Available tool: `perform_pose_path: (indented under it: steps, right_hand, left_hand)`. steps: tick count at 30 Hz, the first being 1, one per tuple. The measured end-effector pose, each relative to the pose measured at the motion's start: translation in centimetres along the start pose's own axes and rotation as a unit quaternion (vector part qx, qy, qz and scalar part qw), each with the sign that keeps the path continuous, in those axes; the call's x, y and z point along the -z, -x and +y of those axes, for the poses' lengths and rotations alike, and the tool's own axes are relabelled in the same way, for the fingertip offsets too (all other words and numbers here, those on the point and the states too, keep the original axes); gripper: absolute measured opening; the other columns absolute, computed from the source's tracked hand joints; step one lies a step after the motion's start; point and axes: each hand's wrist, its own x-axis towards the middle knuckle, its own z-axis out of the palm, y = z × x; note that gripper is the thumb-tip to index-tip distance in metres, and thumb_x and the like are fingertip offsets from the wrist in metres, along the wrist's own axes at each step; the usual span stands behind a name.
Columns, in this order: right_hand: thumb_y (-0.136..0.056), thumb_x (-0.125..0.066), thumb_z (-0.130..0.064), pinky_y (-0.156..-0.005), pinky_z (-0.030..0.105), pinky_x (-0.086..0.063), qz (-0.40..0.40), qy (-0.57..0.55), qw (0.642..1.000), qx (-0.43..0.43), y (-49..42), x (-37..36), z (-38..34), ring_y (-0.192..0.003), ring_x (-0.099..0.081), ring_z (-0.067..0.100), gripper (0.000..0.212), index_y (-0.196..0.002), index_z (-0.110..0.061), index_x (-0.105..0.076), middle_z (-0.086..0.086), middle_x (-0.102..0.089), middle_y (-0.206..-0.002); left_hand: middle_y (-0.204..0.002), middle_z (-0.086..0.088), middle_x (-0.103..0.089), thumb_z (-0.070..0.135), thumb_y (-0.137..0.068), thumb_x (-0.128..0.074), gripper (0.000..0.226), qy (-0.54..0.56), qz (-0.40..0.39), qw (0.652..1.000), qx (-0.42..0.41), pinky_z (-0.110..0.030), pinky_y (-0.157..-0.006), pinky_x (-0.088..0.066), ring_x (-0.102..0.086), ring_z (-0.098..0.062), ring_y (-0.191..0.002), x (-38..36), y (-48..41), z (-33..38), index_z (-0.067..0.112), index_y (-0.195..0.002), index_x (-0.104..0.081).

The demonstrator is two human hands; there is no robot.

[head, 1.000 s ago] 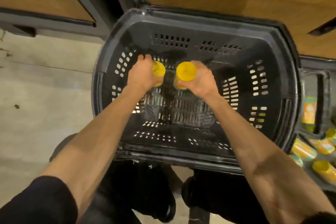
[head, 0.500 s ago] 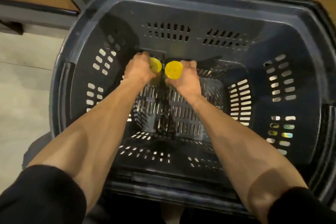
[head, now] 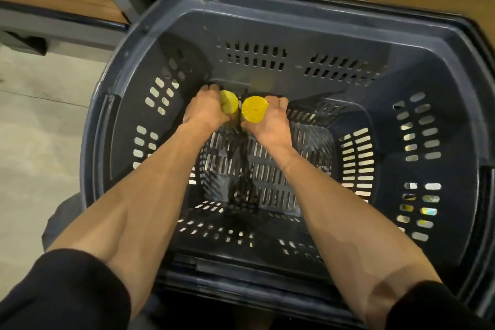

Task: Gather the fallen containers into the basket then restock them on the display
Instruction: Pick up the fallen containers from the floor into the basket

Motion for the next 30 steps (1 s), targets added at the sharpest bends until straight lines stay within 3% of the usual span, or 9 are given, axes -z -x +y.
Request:
perform_pose_path:
  steps: [7, 11, 14, 21, 30]
  right_hand:
    - [-0.075, -0.082, -0.03, -0.095, 0.038, -0.048, -0.015, 0.005, 1.0, 0.002, 2.6, 3.2, -1.4, -0.115, -0.056, 0.029, 0.085, -0.142, -0.008, -0.036, 0.008, -0.035, -0.137]
    - [-0.088, -0.069, -0.028, -0.104, 0.044, -0.043, -0.015, 0.064, 0.998, -0.012, 6.5, 9.3, -4.9, -0.125, -0.047, 0.034, 0.062, -0.139, -0.006, -0.042, 0.013, -0.037, -0.138]
    - [-0.093, -0.06, -0.03, -0.103, 0.047, -0.041, -0.059, 0.16, 0.985, -0.031, 9.6, 15.2, -8.5, -0.128, -0.041, 0.035, 0.052, -0.137, -0.006, -0.044, 0.015, -0.038, -0.137]
    - [-0.094, -0.055, -0.036, -0.102, 0.048, -0.039, -0.119, 0.305, 0.944, -0.034, 17.0, 28.8, -17.7, -0.127, -0.039, 0.033, 0.047, -0.133, -0.011, -0.049, 0.013, -0.044, -0.132]
    - [-0.093, -0.055, -0.043, -0.107, 0.05, -0.035, -0.121, 0.305, 0.944, -0.046, 24.5, 47.7, -25.0, -0.133, -0.035, 0.035, 0.056, -0.138, -0.011, -0.044, 0.014, -0.041, -0.141]
  left_hand:
    - [-0.133, -0.016, -0.044, 0.031, -0.085, -0.072, 0.062, -0.016, -0.036, 0.999, -0.018, -0.048, -0.098, -0.043, -0.051, -0.039, -0.119, 1.6, 2.7, -0.1, 0.006, -0.133, -0.042]
    - [-0.13, -0.022, -0.048, 0.031, -0.091, -0.061, 0.056, -0.028, -0.094, 0.995, -0.033, -0.051, -0.1, -0.044, -0.049, -0.042, -0.121, 6.7, 7.6, 0.7, 0.002, -0.134, -0.04]
    - [-0.131, -0.022, -0.048, 0.031, -0.092, -0.058, 0.052, -0.078, -0.144, 0.985, -0.055, -0.051, -0.099, -0.044, -0.046, -0.042, -0.123, 12.6, 11.6, 2.7, 0.003, -0.134, -0.043]
    - [-0.135, -0.016, -0.047, 0.034, -0.093, -0.055, 0.048, -0.145, -0.118, 0.974, -0.126, -0.05, -0.103, -0.037, -0.04, -0.038, -0.129, 27.4, 19.7, 9.4, 0.011, -0.134, -0.047]
    - [-0.129, -0.013, -0.05, 0.037, -0.09, -0.055, 0.046, -0.165, -0.069, 0.965, -0.192, -0.05, -0.098, -0.039, -0.044, -0.036, -0.123, 43.2, 29.3, 21.2, 0.014, -0.129, -0.046]
